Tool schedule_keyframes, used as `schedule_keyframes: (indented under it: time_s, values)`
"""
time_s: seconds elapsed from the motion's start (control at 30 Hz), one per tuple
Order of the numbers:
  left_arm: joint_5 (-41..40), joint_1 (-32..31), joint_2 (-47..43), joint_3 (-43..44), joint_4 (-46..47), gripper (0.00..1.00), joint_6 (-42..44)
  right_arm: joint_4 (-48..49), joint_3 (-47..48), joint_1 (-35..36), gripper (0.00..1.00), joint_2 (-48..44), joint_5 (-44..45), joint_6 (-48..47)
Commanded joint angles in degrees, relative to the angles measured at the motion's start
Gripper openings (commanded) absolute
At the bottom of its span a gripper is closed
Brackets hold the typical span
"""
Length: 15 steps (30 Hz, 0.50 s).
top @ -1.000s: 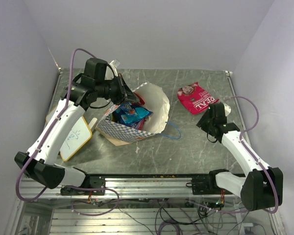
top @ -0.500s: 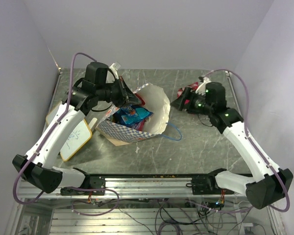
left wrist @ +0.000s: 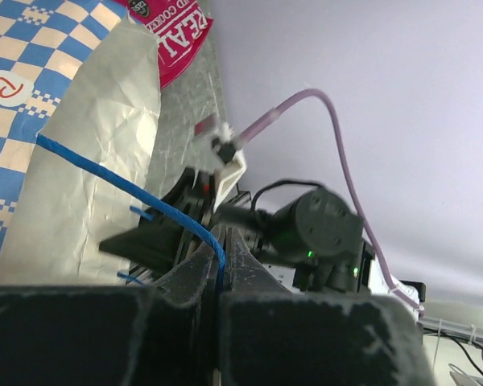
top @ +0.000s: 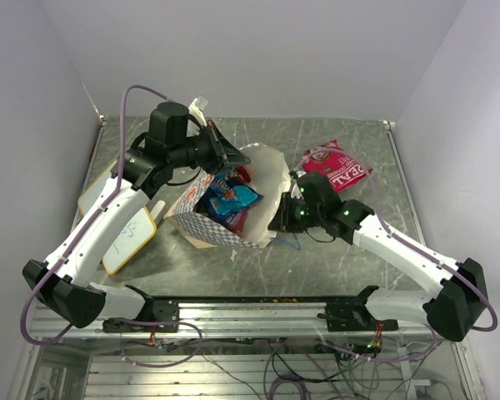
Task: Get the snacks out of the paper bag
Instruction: Take out the snack from the paper bag.
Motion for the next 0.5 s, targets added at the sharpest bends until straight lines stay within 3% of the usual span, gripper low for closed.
schedule_keyframes:
  time_s: [0.0, 0.27, 0.47]
  values:
    - [-0.64, -2.78, -0.34, -0.21, 7.55, 0.07, -1.65, -0.42, -2.86, 6.22, 0.16, -2.98, 1.76, 0.9]
    - [-3.35, -6.27, -0.72, 0.09, 6.9, 0.07, -0.13, 3.23, -3.79, 17.37, 0.17, -5.33, 6.6, -4.84]
    - [-6.4, -7.52, -5.4, -5.79, 8.35, 0.07, -2.83, -0.66, -2.61, 18.71, 0.26, -6.14, 12.62, -7.05]
